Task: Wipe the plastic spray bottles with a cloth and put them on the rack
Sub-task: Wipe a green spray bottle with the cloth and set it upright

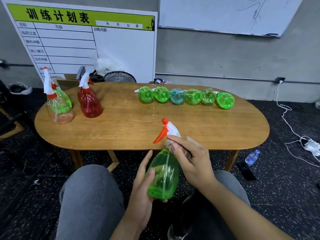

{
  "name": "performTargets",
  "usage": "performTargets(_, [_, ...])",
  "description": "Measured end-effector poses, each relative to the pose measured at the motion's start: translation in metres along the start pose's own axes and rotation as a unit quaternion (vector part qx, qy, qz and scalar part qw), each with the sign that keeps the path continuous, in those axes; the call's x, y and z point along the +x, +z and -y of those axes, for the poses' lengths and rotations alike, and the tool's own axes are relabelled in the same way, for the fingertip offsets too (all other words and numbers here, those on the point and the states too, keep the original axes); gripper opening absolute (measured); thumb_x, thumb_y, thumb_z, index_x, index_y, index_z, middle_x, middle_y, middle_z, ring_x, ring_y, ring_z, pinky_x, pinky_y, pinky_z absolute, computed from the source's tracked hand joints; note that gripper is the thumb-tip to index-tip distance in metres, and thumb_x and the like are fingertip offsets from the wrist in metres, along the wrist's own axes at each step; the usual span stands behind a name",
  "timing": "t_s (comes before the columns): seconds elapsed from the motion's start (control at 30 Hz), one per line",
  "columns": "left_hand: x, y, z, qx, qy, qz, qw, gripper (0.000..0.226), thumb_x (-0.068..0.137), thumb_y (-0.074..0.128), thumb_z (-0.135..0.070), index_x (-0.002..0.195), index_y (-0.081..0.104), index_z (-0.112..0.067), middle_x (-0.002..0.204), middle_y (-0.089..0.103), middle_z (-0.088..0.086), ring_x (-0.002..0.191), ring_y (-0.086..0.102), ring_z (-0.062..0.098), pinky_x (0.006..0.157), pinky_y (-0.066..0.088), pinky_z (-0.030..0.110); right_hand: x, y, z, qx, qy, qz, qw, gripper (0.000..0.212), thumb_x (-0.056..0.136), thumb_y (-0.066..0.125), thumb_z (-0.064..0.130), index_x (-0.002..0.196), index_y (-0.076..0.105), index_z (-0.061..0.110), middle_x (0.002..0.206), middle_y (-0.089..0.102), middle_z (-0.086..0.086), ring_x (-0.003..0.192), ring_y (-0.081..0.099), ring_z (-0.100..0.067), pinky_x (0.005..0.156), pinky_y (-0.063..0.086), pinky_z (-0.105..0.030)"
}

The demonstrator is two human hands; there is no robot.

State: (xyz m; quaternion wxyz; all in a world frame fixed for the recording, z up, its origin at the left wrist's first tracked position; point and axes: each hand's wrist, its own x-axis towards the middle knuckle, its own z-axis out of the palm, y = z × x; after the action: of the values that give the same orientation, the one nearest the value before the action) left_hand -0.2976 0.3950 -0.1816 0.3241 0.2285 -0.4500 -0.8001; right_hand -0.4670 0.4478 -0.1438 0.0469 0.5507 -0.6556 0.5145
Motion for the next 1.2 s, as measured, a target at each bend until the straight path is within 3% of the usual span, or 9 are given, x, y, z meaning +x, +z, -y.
performTargets(0.13, [0.001,0.002,0.001,-0.008,-0.003,0.008,1.0,0.047,0.103,0.053,-0.043,0.15,0.052,-0.038,0.133,0.073,0.007,0.114,0.074,0.03,0.072,0.06,0.04,0.006,0.006,-0.001,0.008,-0.001,0.011,1.0,0.032,0.105,0.058,0.037,0.129,0.074,0.024,0.094,0.066,0.021,0.076,0.062,-0.005,0.064,0.047,-0.024])
performTargets(0.2, [0.001,0.0,0.003,-0.001,-0.001,0.005,1.0,0.051,0.1,0.05,-0.047,0.15,0.052,-0.037,0.133,0.073,0.007,0.111,0.074,0.031,0.068,0.06,0.043,0.003,0.011,0.0,-0.002,0.003,0.026,1.0,0.032,0.106,0.056,0.04,0.127,0.075,0.025,0.096,0.071,0.011,0.08,0.066,-0.01,0.067,0.054,-0.035])
performTargets(0.3, [0.0,-0.003,0.003,0.02,0.004,-0.002,1.0,0.051,0.1,0.046,-0.051,0.149,0.052,-0.038,0.133,0.073,0.004,0.105,0.075,0.03,0.06,0.058,0.041,-0.012,0.017,0.009,-0.031,-0.006,0.057,0.998,0.031,0.106,0.054,0.041,0.126,0.074,0.03,0.082,0.055,0.014,0.069,0.056,-0.006,0.059,0.047,-0.026])
performTargets(0.5, [0.0,-0.006,0.003,-0.001,0.008,-0.006,1.0,0.052,0.104,0.037,-0.036,0.152,0.051,-0.027,0.136,0.072,0.01,0.124,0.07,0.029,0.092,0.061,0.033,-0.045,0.002,0.024,-0.066,-0.221,0.176,0.957,0.025,0.101,0.07,0.025,0.124,0.076,0.022,0.096,0.062,0.005,0.079,0.06,-0.01,0.074,0.05,-0.02])
performTargets(0.6, [0.0,-0.002,0.001,-0.005,0.018,0.004,1.0,0.053,0.102,0.038,-0.037,0.15,0.054,-0.024,0.135,0.072,0.014,0.122,0.071,0.029,0.09,0.061,0.032,-0.04,-0.004,0.025,-0.076,-0.28,0.167,0.942,0.025,0.1,0.071,0.024,0.122,0.077,0.017,0.095,0.06,0.004,0.08,0.06,-0.011,0.076,0.052,-0.019])
performTargets(0.77, [0.001,0.003,-0.003,0.012,0.024,-0.007,1.0,0.05,0.104,0.045,-0.051,0.149,0.055,-0.032,0.135,0.072,0.006,0.114,0.073,0.03,0.07,0.06,0.038,0.002,-0.003,0.018,-0.069,-0.112,0.048,0.99,0.028,0.104,0.061,0.034,0.124,0.077,0.023,0.078,0.049,0.01,0.059,0.047,-0.006,0.049,0.045,-0.029])
performTargets(0.83, [0.002,0.0,-0.001,0.011,0.02,-0.012,1.0,0.055,0.101,0.048,-0.056,0.15,0.054,-0.033,0.135,0.072,0.005,0.115,0.073,0.031,0.071,0.059,0.041,0.008,0.006,0.015,-0.064,-0.051,0.045,0.996,0.031,0.105,0.057,0.041,0.124,0.077,0.027,0.078,0.054,0.01,0.061,0.052,-0.008,0.052,0.047,-0.034])
performTargets(0.97, [0.003,-0.004,0.004,0.002,0.007,-0.022,1.0,0.052,0.098,0.041,-0.048,0.146,0.057,-0.035,0.13,0.074,0.006,0.102,0.076,0.027,0.059,0.058,0.038,-0.013,0.024,0.02,-0.065,-0.028,0.053,0.996,0.03,0.104,0.054,0.04,0.122,0.076,0.029,0.078,0.048,0.016,0.065,0.05,-0.003,0.057,0.039,-0.015])
performTargets(1.2, [0.004,-0.01,0.008,-0.016,0.003,-0.023,1.0,0.049,0.106,0.035,-0.033,0.15,0.055,-0.026,0.139,0.069,0.015,0.127,0.067,0.034,0.102,0.055,0.04,-0.06,0.021,0.027,-0.093,-0.219,0.13,0.963,0.022,0.099,0.069,0.026,0.12,0.078,0.022,0.085,0.058,0.004,0.071,0.054,-0.011,0.062,0.051,-0.026])
